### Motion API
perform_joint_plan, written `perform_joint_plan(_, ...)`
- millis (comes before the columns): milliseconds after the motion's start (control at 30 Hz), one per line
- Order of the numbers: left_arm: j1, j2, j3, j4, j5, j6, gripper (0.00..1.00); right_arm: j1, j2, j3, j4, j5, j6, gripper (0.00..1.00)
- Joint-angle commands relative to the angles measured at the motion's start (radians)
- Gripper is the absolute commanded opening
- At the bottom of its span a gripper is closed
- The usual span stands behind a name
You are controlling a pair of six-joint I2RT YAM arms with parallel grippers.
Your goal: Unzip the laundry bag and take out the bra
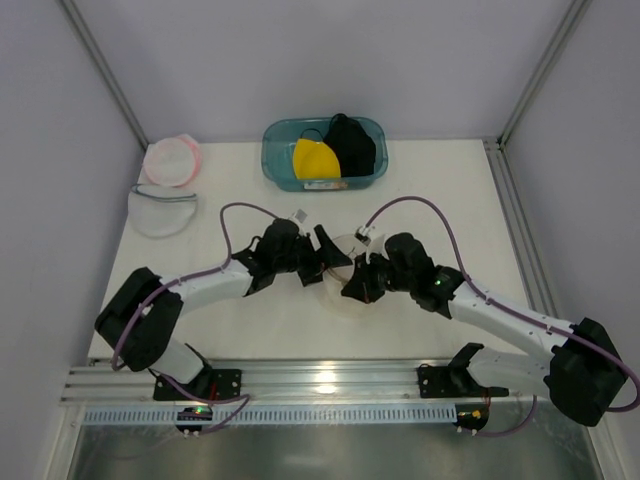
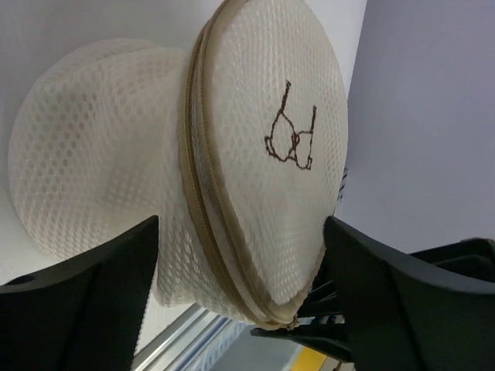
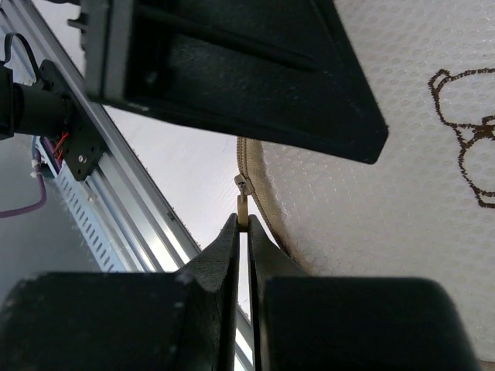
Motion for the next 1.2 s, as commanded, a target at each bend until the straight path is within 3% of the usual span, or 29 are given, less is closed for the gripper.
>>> perform_joint_plan(0,-0.003,0.017,0.026,0.095,-0.039,-0.032,0.8,0.017,-0.004,0.007,0.037,-0.039,-0.027,0.04)
perform_joint_plan(67,-0.003,0.031,0.035,0.106,-0.043,-0.03,0.63,0.025,-0.003,0.013,0.009,-0.022,-0.037,0.04)
perform_joint_plan(100,-0.003,0.043,0.04,0.106,-0.042,-0.029,0.39,0.031,-0.004,0.017,-0.005,0.004,-0.038,0.04)
perform_joint_plan(167,-0.003,0.058,0.057,0.1,-0.049,-0.023,0.08,0.039,-0.007,0.024,-0.046,0.041,-0.044,0.04)
perform_joint_plan(233,-0.003,0.063,0.069,0.066,-0.06,-0.004,0.0,0.042,-0.01,0.026,-0.072,0.055,-0.046,0.04)
perform_joint_plan(500,0.023,0.064,0.1,-0.012,-0.094,0.082,0.0,0.059,0.029,0.026,-0.248,0.194,-0.02,0.04)
perform_joint_plan(600,0.042,0.066,0.121,-0.05,-0.082,0.126,0.0,0.057,0.091,0.049,-0.348,0.34,0.025,0.04)
perform_joint_plan(967,0.098,0.181,0.313,-0.268,0.133,0.413,0.0,0.034,0.158,0.144,-0.411,0.821,0.141,0.04)
perform_joint_plan(1133,0.109,0.258,0.394,-0.34,0.22,0.539,0.0,-0.022,0.226,0.184,-0.379,0.881,0.155,0.04)
perform_joint_plan(1167,0.114,0.264,0.394,-0.33,0.227,0.537,0.04,-0.024,0.232,0.187,-0.373,0.881,0.149,0.04)
